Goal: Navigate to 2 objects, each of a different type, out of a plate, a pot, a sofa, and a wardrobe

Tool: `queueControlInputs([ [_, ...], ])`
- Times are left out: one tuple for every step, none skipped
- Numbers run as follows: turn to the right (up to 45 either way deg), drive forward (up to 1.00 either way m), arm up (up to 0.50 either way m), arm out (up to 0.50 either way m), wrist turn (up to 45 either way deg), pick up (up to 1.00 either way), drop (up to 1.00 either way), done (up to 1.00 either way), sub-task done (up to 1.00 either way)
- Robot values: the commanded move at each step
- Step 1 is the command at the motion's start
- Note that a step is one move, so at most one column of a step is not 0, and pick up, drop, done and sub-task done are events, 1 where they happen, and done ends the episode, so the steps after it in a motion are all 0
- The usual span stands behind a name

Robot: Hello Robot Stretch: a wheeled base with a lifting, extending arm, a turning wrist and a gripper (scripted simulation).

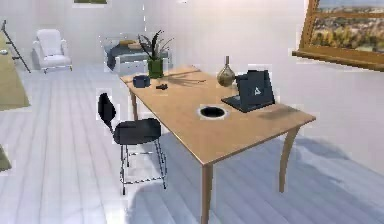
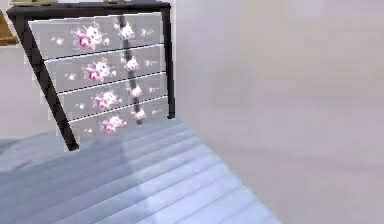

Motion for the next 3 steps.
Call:
queueControlInputs([
  [-45.0,0.00,0.00,0.00,0.0,0.00,0.00,0.00,0.00],
  [0.0,1.00,0.00,0.00,0.0,0.00,0.00,0.00,0.00],
  [-3.0,0.00,0.00,0.00,0.0,0.00,0.00,0.00,0.00],
])
